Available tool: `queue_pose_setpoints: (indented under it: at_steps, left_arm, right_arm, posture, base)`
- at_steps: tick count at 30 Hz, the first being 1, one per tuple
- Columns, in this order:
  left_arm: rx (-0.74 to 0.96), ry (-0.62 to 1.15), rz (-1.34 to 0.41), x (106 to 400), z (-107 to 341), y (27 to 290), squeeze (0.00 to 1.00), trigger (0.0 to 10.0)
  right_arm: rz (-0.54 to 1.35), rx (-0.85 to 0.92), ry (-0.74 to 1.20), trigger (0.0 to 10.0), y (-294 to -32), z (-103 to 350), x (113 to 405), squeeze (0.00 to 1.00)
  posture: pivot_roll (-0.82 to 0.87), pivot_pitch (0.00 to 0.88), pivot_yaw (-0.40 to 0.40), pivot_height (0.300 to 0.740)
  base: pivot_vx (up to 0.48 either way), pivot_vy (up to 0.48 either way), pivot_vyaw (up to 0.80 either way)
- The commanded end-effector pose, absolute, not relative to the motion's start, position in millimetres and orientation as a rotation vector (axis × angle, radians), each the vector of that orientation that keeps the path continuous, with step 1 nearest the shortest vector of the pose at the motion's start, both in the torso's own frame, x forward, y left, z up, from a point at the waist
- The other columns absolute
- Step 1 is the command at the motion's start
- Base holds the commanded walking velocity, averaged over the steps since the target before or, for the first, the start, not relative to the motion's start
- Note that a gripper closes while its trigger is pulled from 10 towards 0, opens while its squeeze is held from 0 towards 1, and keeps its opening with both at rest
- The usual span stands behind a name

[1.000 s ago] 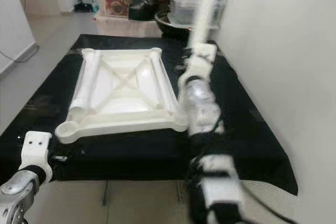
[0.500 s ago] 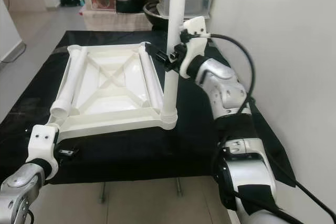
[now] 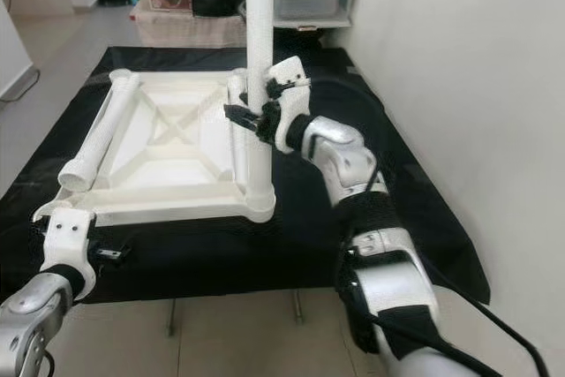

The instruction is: Building children table

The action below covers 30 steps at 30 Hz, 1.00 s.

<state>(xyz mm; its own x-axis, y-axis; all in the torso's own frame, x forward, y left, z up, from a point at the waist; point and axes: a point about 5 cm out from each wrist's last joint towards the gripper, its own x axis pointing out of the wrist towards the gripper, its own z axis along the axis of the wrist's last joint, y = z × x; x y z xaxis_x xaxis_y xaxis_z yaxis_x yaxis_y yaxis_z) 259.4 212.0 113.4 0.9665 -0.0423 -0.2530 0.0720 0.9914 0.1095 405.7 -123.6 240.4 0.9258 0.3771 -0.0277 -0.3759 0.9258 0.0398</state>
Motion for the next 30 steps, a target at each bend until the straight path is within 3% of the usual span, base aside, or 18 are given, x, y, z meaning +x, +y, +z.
queue_pose_setpoints:
  at_steps: [1,5,6,7,8,9,10,13,14,18,19,23,24,26,27,28,29,30]
  left_arm:
    - [0.120,0.255,-0.061,258,113,213,0.00,10.0]
    - [0.119,0.256,-0.067,257,113,210,0.00,10.0]
    - [0.120,0.258,-0.069,257,113,210,0.00,10.0]
    - [0.121,0.260,-0.070,257,113,211,0.00,10.0]
    - [0.122,0.261,-0.071,258,112,211,0.00,10.0]
    - [0.122,0.261,-0.071,258,112,211,0.00,10.0]
    - [0.122,0.261,-0.071,258,112,211,0.00,10.0]
    - [0.120,0.259,-0.074,260,112,210,0.00,10.0]
    - [0.118,0.257,-0.077,261,113,208,0.00,10.0]
    - [0.116,0.255,-0.079,261,113,208,0.00,10.0]
    - [0.114,0.253,-0.079,262,113,207,0.00,10.0]
    - [0.114,0.253,-0.079,262,113,207,0.00,10.0]
    - [0.113,0.253,-0.080,262,112,207,0.00,10.0]
    - [0.113,0.253,-0.080,262,112,207,0.00,10.0]
    - [0.111,0.250,-0.076,262,112,207,0.00,10.0]
    - [0.111,0.250,-0.076,262,112,207,0.00,10.0]
    - [0.109,0.252,-0.073,260,111,207,0.00,10.0]
    - [0.109,0.252,-0.073,260,111,207,0.00,10.0]
  right_arm:
    - [0.104,0.105,0.159,0.0,-145,208,404,0.00]
    - [0.007,0.147,0.209,0.0,-132,187,379,0.00]
    - [0.072,0.160,0.180,10.0,-114,190,365,0.00]
    - [0.161,0.200,0.123,10.0,-98,203,355,0.00]
    - [0.220,0.208,0.059,10.0,-90,215,350,0.64]
    - [0.220,0.208,0.059,10.0,-90,215,350,0.64]
    - [0.266,0.207,0.008,10.0,-86,225,347,1.00]
    - [0.316,0.217,-0.015,10.0,-86,235,350,1.00]
    - [0.409,0.217,-0.036,10.0,-85,244,354,0.92]
    - [0.460,0.220,-0.050,10.0,-84,251,357,0.92]
    - [0.636,0.202,-0.091,10.0,-86,261,359,0.00]
    - [0.636,0.202,-0.091,10.0,-86,261,359,0.00]
    - [0.795,0.161,-0.134,10.0,-90,267,356,0.00]
    - [0.795,0.161,-0.134,10.0,-90,267,356,0.00]
    - [0.984,0.047,-0.123,10.0,-93,256,354,0.00]
    - [0.984,0.047,-0.123,10.0,-93,256,354,0.00]
    - [1.062,-0.025,-0.068,0.0,-95,242,355,0.00]
    - [1.062,-0.025,-0.068,0.0,-95,242,355,0.00]
  posture:
    - [0.12,0.000,-0.048,0.740]
    - [0.12,0.000,-0.039,0.740]
    - [0.12,0.000,-0.034,0.740]
    - [0.11,0.000,-0.030,0.740]
    - [0.11,0.000,-0.030,0.740]
    - [0.11,0.000,-0.030,0.740]
    - [0.11,0.000,-0.030,0.740]
    - [0.10,0.000,-0.030,0.740]
    - [0.10,0.000,-0.032,0.740]
    - [0.10,0.000,-0.032,0.740]
    - [0.10,0.000,-0.036,0.740]
    - [0.10,0.000,-0.036,0.740]
    - [0.10,0.000,-0.039,0.740]
    - [0.10,0.000,-0.039,0.740]
    - [0.12,0.000,-0.056,0.740]
    - [0.12,0.000,-0.056,0.740]
    - [0.12,0.000,-0.057,0.740]
    - [0.12,0.000,-0.057,0.740]
  base:
    - [0.000,0.000,0.00]
    - [0.000,0.000,0.00]
    - [0.000,0.000,0.00]
    - [0.000,0.000,0.00]
    - [0.000,0.000,0.00]
    - [0.000,0.000,0.00]
    - [0.000,0.000,0.00]
    - [0.000,0.000,0.00]
    - [0.000,0.000,0.00]
    - [0.000,0.000,0.00]
    - [0.000,0.000,0.00]
    - [0.000,0.000,0.00]
    - [0.000,0.000,0.00]
    - [0.000,0.000,0.00]
    - [0.000,0.000,0.00]
    - [0.000,0.000,0.00]
    - [0.000,0.000,0.00]
    - [0.000,0.000,0.00]
